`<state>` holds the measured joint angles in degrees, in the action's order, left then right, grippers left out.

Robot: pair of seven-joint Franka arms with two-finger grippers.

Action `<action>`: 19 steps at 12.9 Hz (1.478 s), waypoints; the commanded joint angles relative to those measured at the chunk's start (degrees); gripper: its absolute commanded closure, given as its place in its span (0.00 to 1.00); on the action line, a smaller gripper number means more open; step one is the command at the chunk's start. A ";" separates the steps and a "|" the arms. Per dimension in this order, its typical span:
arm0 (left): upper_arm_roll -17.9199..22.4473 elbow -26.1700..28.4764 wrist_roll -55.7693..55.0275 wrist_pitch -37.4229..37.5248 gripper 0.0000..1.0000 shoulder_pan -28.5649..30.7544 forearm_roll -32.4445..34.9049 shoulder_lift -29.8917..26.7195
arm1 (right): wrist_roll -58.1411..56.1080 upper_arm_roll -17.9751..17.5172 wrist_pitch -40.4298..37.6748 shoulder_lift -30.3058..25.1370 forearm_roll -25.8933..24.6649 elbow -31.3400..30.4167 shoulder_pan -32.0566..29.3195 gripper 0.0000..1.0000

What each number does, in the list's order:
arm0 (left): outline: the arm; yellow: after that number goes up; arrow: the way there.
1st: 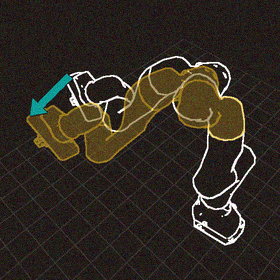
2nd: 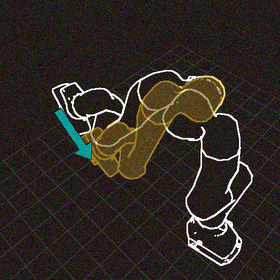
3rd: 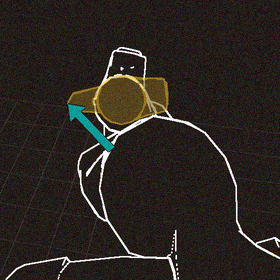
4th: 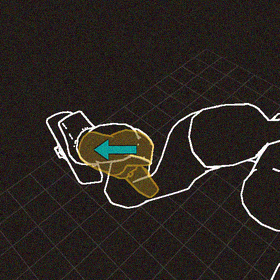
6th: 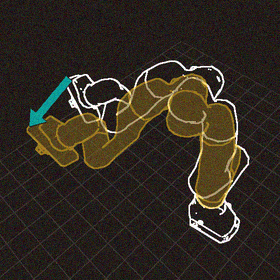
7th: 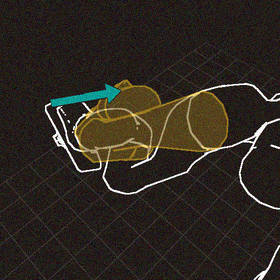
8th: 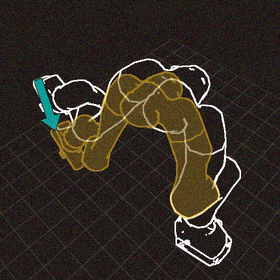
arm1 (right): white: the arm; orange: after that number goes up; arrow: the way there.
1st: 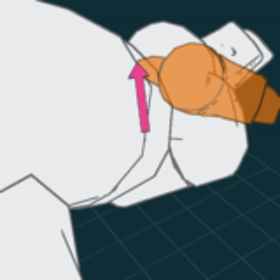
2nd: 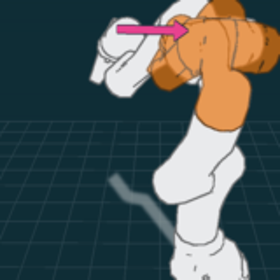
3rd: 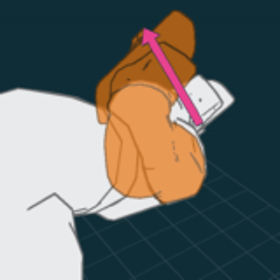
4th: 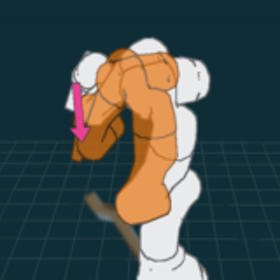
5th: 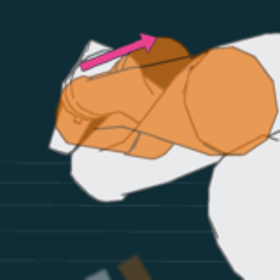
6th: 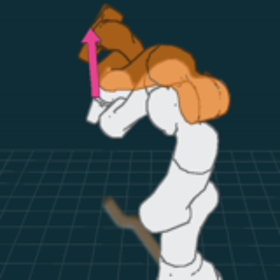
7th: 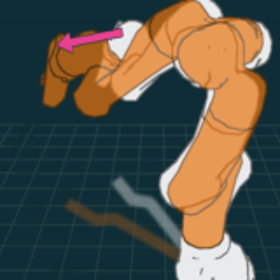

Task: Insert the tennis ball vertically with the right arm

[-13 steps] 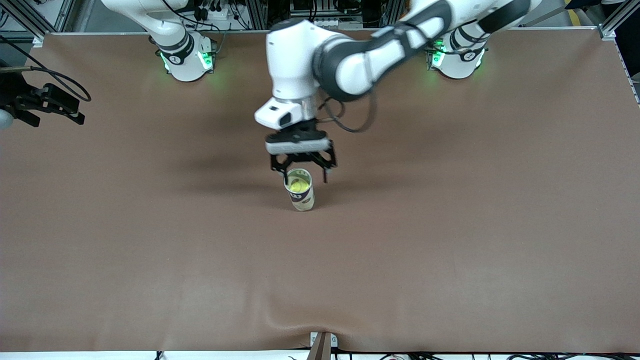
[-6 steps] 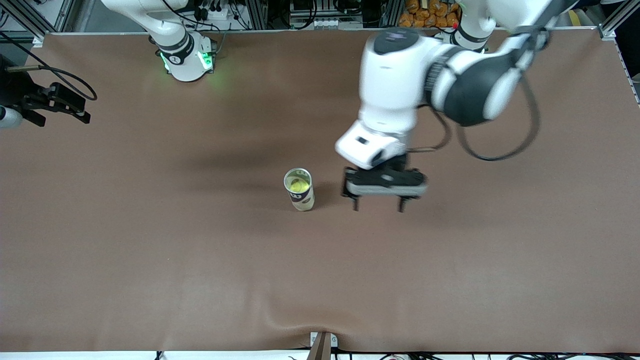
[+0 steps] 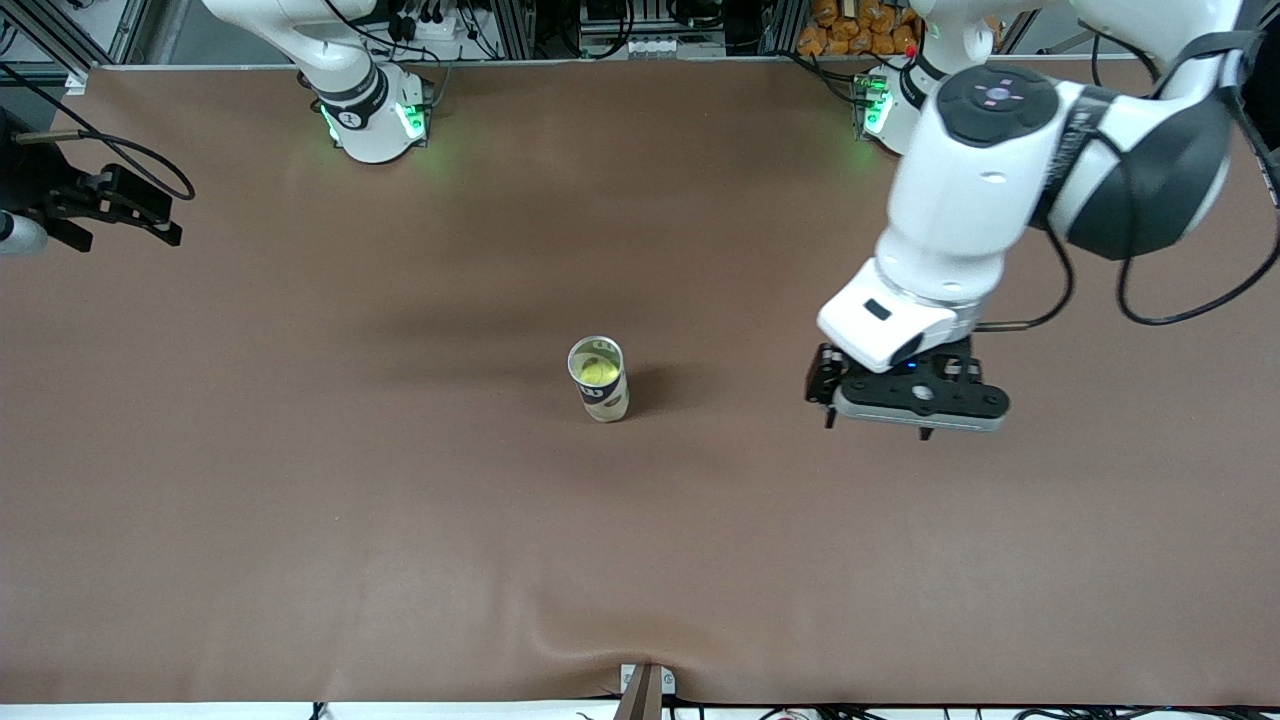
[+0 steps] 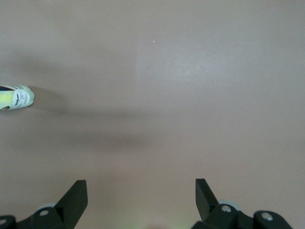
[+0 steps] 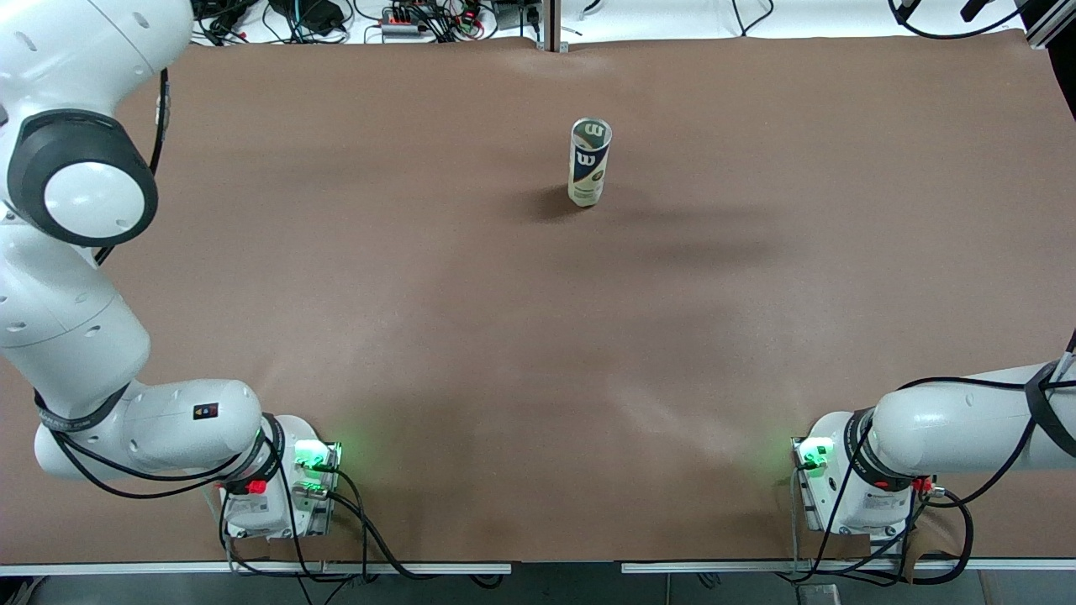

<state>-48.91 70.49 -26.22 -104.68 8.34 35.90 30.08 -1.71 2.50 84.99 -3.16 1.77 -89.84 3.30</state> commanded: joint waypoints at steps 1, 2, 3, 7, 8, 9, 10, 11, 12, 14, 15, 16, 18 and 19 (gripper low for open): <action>3.09 1.58 8.70 1.76 0.00 2.03 -5.03 -4.14 | 0.21 -1.18 -0.09 -1.58 0.08 -1.31 -1.63 0.00; 6.77 1.67 11.77 2.98 0.00 1.33 -7.57 -5.72 | 0.13 -1.18 -0.09 -1.67 0.08 -1.31 -1.63 0.00; 9.85 1.67 15.72 3.60 0.00 0.28 -10.38 -6.69 | 0.04 -1.18 -0.09 -1.67 0.08 -1.22 -2.07 0.00; 21.80 2.81 28.04 6.49 0.00 -0.17 -20.23 -11.61 | 0.13 -1.26 -0.26 -1.67 0.08 -1.22 -2.07 0.00; 26.01 2.81 30.85 7.63 0.00 -1.65 -22.86 -12.32 | 0.12 -1.26 -0.79 -1.67 0.08 -1.04 -2.07 0.00; 31.80 2.81 33.31 8.69 0.00 -5.05 -24.19 -13.02 | 0.12 -1.26 -0.79 -1.58 0.08 -0.96 -2.07 0.00; 37.17 2.90 35.51 9.14 0.00 -8.13 -26.12 -13.99 | 0.04 -1.26 -0.70 -1.58 0.16 -0.95 -2.07 0.00; 40.87 3.85 36.93 9.14 0.00 -9.56 -28.75 -15.13 | -0.14 -1.26 -0.53 -1.58 0.16 -0.95 -2.07 0.00; 43.35 5.17 37.03 9.14 0.00 -9.83 -31.04 -16.36 | -0.23 -1.26 -0.70 -1.58 0.16 -0.95 -2.07 0.00; 46.35 7.46 37.64 9.40 0.00 -9.83 -33.25 -18.12 | -0.23 -1.26 -0.70 -1.67 0.16 -0.95 -2.07 0.00; 48.01 8.08 37.91 11.06 0.00 -9.92 -34.39 -19.26 | -0.31 -1.26 -0.70 -1.67 0.16 -0.87 -2.16 0.00; 49.42 8.17 37.82 13.07 0.00 -10.62 -35.01 -20.05 | -0.49 -1.26 -0.70 -1.67 0.16 -0.87 -2.16 0.00; 51.80 7.65 36.86 17.03 0.00 -12.90 -35.11 -21.37 | -0.49 -1.18 -0.70 -1.67 0.08 -0.78 -2.16 0.00; 51.90 7.64 36.42 18.01 0.00 -13.00 -35.11 -22.16 | -0.58 -1.18 -0.53 -1.67 0.16 -0.78 -2.16 0.00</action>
<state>1.42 76.21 10.73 -88.65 -2.74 1.65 11.04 -1.72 2.38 84.54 -3.40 1.77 -89.82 2.59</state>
